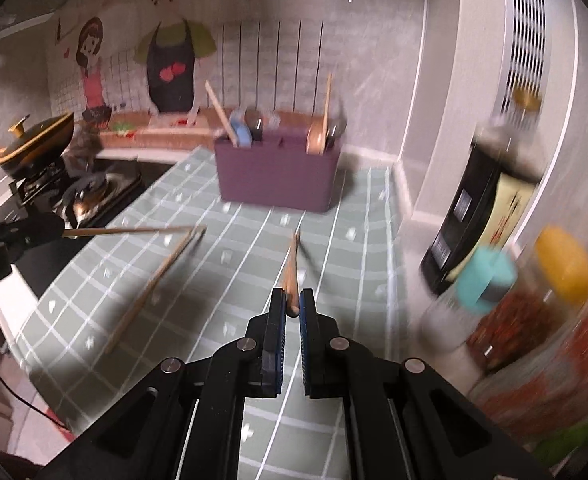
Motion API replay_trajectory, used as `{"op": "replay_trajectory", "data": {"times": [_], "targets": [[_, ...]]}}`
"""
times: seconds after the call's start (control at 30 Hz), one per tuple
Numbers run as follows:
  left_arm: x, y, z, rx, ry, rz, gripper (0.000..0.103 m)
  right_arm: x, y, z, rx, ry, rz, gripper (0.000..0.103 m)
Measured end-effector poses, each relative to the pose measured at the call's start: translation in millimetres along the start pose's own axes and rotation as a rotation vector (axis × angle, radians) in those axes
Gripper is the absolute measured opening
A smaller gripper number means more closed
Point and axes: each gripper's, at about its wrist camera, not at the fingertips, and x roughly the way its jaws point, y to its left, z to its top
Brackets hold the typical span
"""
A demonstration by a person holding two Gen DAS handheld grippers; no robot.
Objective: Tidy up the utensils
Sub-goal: 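Carry both chopstick pairs up into the purple holder and open both tools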
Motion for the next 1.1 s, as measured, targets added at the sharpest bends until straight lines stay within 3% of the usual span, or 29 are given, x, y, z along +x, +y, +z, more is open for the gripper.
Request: {"op": "replay_trajectory", "data": {"times": [0.23, 0.37, 0.53, 0.83, 0.97, 1.1], "targets": [[-7.3, 5.9, 64.3, 0.03, -0.102, -0.047, 0.006, -16.5, -1.4, 69.1, -0.036, -0.137, -0.064, 0.006], [-7.7, 12.4, 100.1, 0.016, -0.131, -0.1, 0.006, -17.8, -3.3, 108.3, -0.029, -0.168, -0.077, 0.006], [-17.1, 21.1, 150.4, -0.021, -0.151, -0.193, 0.006, -33.4, -8.8, 156.1, 0.0, -0.177, -0.019, 0.006], [-52.1, 32.9, 272.8, 0.006, -0.349, -0.245, 0.006, -87.0, -22.7, 270.7, 0.032, -0.287, 0.01, 0.006], [-44.4, 31.8, 302.9, 0.038, -0.405, -0.238, 0.006, -78.4, -27.9, 310.9, 0.042, -0.29, -0.002, 0.006], [-14.3, 35.3, 312.3, 0.037, -0.42, -0.236, 0.006, -45.7, -29.5, 327.9, 0.034, -0.263, -0.03, 0.006]]}}
